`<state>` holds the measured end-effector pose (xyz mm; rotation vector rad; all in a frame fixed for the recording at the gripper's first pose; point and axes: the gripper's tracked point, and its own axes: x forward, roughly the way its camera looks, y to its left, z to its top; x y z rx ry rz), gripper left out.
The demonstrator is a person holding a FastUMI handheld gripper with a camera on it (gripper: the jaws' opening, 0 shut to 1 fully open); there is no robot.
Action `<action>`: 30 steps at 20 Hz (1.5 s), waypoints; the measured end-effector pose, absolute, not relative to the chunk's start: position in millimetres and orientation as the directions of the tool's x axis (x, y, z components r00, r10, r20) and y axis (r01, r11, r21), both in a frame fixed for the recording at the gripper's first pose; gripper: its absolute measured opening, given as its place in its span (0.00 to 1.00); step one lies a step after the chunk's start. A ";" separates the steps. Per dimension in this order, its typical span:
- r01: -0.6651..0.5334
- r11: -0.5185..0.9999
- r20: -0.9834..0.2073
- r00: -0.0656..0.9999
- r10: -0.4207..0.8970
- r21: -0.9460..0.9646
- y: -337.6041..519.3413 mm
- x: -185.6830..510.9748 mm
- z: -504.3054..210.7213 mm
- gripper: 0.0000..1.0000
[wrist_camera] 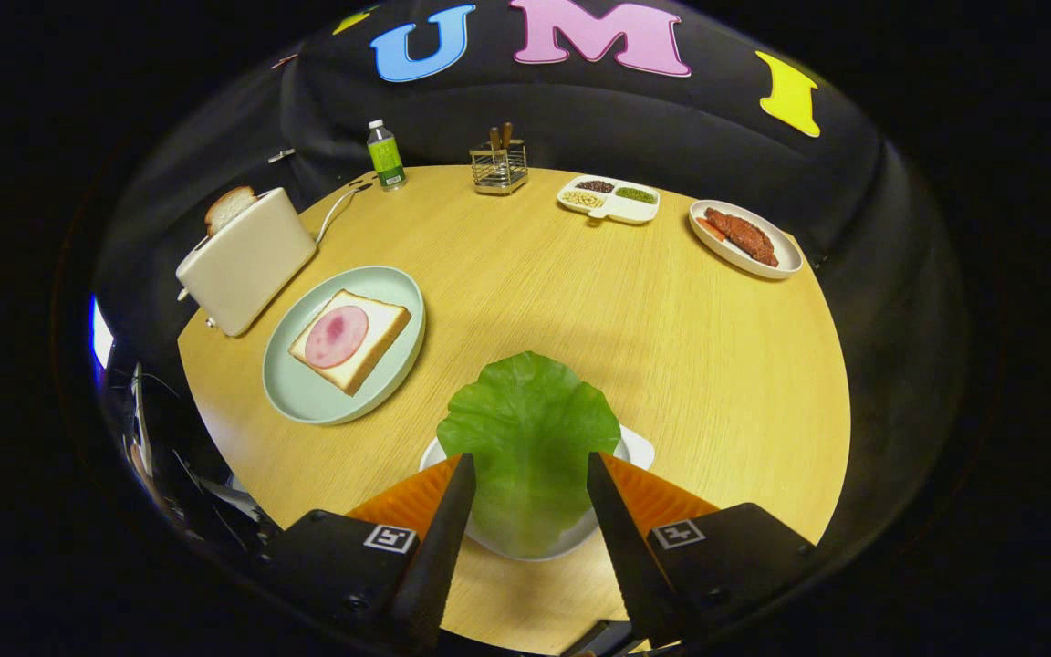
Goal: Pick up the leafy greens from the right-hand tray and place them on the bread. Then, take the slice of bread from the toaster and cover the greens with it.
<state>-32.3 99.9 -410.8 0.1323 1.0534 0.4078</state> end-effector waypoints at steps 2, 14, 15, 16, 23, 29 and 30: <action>-0.269 0.918 -0.831 0.404 0.382 0.291 102.4 -30.2 -424.0 0.78; -0.287 0.922 -0.873 0.340 0.350 0.259 106.4 -35.6 -458.3 0.61; -0.281 0.924 -0.877 0.333 0.347 0.259 106.1 -36.8 -459.7 0.60; -0.277 0.926 -0.876 0.338 0.344 0.257 105.0 -35.9 -459.0 0.60; -0.241 0.937 -0.864 0.379 0.330 0.252 105.7 -37.2 -444.9 0.07; -0.212 0.944 -0.826 0.460 0.326 0.255 104.3 -29.7 -383.7 0.07; -0.211 0.945 -0.818 0.476 0.323 0.250 106.2 -28.4 -370.8 0.07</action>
